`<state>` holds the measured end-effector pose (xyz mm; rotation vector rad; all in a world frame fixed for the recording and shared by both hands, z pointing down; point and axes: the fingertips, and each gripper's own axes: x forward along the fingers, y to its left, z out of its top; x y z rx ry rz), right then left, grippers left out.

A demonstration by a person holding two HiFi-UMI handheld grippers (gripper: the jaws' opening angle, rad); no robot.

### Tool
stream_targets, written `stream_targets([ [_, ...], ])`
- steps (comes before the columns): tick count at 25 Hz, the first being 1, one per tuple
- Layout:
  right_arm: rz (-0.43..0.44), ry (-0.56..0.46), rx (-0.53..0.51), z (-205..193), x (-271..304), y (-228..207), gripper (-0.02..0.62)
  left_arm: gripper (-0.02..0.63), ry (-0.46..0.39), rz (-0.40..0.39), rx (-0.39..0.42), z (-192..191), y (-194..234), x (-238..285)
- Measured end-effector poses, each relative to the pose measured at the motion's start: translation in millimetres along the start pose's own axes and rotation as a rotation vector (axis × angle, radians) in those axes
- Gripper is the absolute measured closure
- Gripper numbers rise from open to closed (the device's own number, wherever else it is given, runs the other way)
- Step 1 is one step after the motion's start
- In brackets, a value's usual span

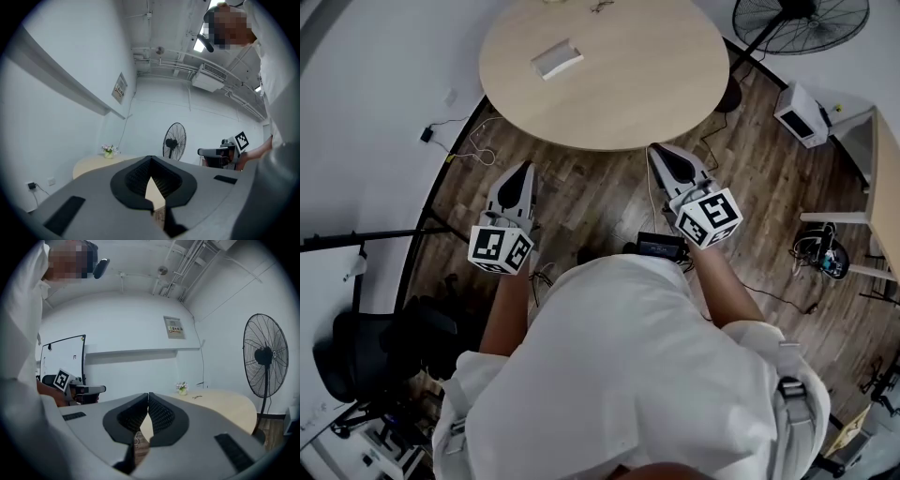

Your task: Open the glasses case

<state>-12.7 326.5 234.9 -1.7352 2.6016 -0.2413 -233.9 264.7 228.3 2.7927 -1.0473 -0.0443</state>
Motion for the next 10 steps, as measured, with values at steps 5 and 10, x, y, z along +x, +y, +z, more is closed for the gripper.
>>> stream_targets([
  [5,-0.001,-0.014,0.007,-2.3,-10.4,-13.6,0.571,0.594,0.046,0.028,-0.047,-17.1,-8.6,15.4],
  [10,-0.008,-0.025,0.001,3.9,-17.9,-29.1,0.571,0.594,0.045,0.055,-0.133,-26.8,-19.3,31.1],
])
